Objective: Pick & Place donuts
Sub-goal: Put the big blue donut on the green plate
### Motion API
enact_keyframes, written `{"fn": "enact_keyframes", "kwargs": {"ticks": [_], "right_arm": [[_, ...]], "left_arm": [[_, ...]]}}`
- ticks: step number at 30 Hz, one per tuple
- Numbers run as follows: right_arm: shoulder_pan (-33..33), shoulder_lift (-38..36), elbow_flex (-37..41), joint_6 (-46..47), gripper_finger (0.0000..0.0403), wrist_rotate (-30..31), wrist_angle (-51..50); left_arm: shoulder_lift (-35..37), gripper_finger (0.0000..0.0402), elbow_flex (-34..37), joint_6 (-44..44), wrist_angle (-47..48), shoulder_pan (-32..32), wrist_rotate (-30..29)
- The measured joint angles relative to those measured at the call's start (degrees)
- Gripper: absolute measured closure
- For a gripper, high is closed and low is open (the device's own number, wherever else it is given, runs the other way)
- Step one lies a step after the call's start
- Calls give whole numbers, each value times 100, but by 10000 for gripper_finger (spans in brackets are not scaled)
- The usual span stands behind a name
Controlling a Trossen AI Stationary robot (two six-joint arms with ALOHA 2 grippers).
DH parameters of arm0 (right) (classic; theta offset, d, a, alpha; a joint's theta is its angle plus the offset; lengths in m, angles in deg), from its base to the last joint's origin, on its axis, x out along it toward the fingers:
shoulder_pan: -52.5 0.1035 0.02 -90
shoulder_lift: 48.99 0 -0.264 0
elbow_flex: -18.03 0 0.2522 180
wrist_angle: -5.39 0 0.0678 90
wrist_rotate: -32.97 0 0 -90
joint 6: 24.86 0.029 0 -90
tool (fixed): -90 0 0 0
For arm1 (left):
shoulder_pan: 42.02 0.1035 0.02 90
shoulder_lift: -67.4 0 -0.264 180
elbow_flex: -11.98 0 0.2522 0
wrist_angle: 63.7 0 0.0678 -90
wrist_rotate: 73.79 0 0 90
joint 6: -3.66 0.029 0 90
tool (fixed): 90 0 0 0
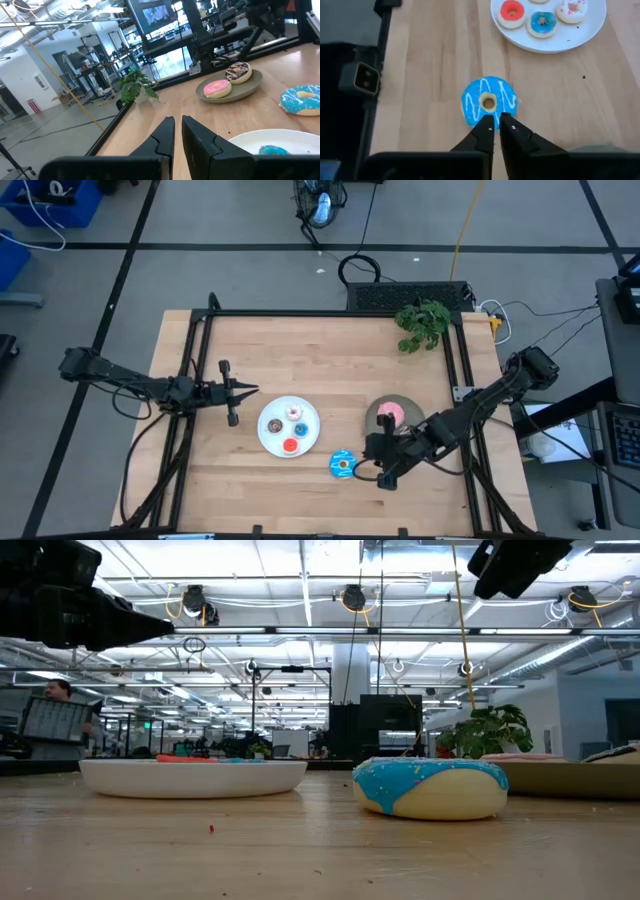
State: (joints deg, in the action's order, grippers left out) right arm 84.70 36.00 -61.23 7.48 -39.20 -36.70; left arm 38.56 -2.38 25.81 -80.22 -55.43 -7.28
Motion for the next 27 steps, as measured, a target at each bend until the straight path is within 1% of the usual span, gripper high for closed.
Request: {"fn": "enact_keyframes", "kwargs": {"ticks": [3,5,14,17,22,27], "right_arm": [[-65,0,0,127,379,-13,61],[-74,0,2,133,380,-133,54],[-65,0,14,420,401,-146,211],[-58,0,185,397,401,-151,603],[-140,-2,603,101,402,-166,1172],[-185,0,827,42,402,-164,1300]], "left_arm": [[0,360,-1,0,0,-1,0],[-1,360,0,-3,0,-1,0],[-2,360,0,-20,2,0,0],[-2,360,0,-15,2,0,0],[-1,360,0,-14,2,0,0],[0,360,0,-13,2,-2,0]]}}
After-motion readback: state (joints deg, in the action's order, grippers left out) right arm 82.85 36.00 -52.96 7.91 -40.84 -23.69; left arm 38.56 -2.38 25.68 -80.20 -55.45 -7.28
